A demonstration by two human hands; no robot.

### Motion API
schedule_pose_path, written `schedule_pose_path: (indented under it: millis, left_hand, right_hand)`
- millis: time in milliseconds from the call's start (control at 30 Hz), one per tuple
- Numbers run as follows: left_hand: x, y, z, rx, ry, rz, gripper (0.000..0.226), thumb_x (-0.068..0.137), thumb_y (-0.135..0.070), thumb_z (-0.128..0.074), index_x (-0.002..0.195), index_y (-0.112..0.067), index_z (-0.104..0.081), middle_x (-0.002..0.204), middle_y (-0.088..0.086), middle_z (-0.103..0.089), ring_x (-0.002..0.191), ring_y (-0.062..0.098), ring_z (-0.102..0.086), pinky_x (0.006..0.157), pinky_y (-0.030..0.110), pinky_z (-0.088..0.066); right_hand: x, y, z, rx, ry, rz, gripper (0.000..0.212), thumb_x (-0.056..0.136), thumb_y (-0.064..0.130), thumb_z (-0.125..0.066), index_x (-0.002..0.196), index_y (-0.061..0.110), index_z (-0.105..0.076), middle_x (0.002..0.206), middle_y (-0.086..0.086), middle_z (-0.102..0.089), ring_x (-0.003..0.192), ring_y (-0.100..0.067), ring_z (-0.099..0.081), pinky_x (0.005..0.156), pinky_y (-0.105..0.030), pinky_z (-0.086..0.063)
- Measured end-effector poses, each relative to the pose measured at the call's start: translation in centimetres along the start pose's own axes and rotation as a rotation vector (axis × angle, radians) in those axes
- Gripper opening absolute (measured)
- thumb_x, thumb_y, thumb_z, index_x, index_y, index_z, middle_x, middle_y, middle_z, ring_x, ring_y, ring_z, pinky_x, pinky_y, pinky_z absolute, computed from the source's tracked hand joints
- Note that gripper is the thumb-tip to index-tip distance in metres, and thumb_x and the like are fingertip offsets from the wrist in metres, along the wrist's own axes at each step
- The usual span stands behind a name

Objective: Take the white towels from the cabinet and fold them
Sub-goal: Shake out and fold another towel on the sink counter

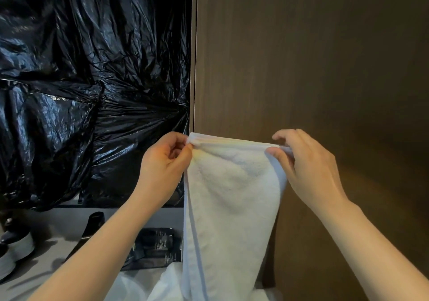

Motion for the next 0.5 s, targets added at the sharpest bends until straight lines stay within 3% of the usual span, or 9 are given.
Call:
schedule_pose_path:
  millis: [133,267,333,400,500]
  left_hand:
    - [0.0,-0.1,0.2,-0.012,-0.021,0.010,0.012,0.093,-0.021,-0.057,0.089,-0.030,-0.064,0.072,0.007,-0.063,0.065,0.026,-0.057,0.051,0.019,-0.044]
    - [-0.3,-0.4,0.1,-0.061,-0.029,0.031,0.013,0.093,-0.020,-0.058,0.090,-0.031,-0.065,0.078,0.003,-0.067,0.071,0.027,-0.061,0.057,0.026,-0.050]
    - [-0.5,-0.8,-0.2,-0.084,-0.004,0.031,0.011,0.093,-0.021,-0.059,0.093,-0.029,-0.066,0.084,-0.002,-0.069,0.075,0.021,-0.064,0.064,0.028,-0.055]
    - [-0.8,-1.3,-0.5,-0.070,0.025,0.000,0.010,0.093,-0.019,-0.059,0.098,-0.022,-0.067,0.089,-0.003,-0.069,0.080,0.016,-0.066,0.071,0.029,-0.057]
    - [-1.1,-2.1,-1.4,-0.023,0.077,-0.067,0.011,0.092,-0.016,-0.059,0.099,-0.014,-0.068,0.090,0.000,-0.066,0.079,0.016,-0.063,0.069,0.027,-0.055]
  right_hand:
    - [0.0,-0.1,-0.3,-0.095,0.022,0.059,0.041,0.091,0.043,-0.044,0.099,0.014,-0.072,0.093,-0.003,-0.064,0.082,-0.012,-0.056,0.063,-0.021,-0.045]
    - [-0.3,0.0,-0.7,-0.111,-0.003,0.020,0.031,0.097,0.036,-0.044,0.092,0.013,-0.066,0.096,-0.002,-0.057,0.087,-0.012,-0.048,0.060,-0.018,-0.040]
    - [-0.6,-0.1,-1.1,-0.101,0.020,-0.025,0.027,0.098,0.036,-0.043,0.093,0.016,-0.060,0.102,0.003,-0.048,0.094,-0.008,-0.042,0.067,-0.018,-0.040]
    - [-0.9,-0.1,-1.5,-0.077,0.106,-0.077,0.031,0.096,0.050,-0.036,0.096,0.024,-0.052,0.107,0.009,-0.043,0.097,-0.006,-0.040,0.078,-0.020,-0.039]
    - [-1.3,0.9,-1.8,0.019,0.273,-0.094,0.050,0.090,0.066,-0.030,0.120,0.031,-0.051,0.123,0.011,-0.051,0.113,-0.007,-0.045,0.096,-0.027,-0.038]
Point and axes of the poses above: each hand's wrist, its own x-axis towards the middle knuckle, its own z-axis out of the back of the hand, y = z × x, the point moved 3 cm from there along x, towards the middle knuckle
